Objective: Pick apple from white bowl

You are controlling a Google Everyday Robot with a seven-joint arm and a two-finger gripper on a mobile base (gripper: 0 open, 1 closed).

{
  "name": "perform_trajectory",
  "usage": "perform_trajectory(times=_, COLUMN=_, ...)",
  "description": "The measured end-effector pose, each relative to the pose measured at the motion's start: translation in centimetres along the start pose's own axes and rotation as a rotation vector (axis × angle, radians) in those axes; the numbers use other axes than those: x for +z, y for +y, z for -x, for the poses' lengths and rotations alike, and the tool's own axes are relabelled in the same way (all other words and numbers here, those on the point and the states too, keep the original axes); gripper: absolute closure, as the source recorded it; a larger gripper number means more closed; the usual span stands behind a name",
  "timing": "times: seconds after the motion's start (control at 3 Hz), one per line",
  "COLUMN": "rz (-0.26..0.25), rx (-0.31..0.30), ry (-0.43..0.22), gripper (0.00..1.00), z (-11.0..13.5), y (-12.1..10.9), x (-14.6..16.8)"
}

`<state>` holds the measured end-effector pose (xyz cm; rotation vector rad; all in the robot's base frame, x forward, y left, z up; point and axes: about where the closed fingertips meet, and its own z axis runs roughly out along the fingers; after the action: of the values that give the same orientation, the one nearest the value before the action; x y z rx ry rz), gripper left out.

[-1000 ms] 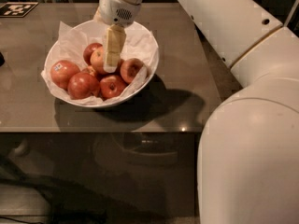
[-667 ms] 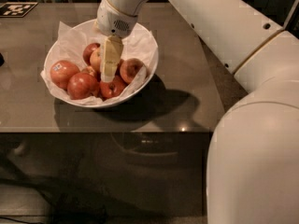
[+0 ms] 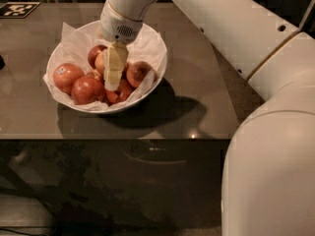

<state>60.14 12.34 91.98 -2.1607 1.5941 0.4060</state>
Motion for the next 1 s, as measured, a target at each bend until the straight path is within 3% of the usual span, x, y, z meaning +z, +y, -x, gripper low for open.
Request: perform_trajectory(times=1.0, rz=0.0, rx=0.0, ry=0.0, gripper=0.66, z=0.0, y=0.0, x=0.0)
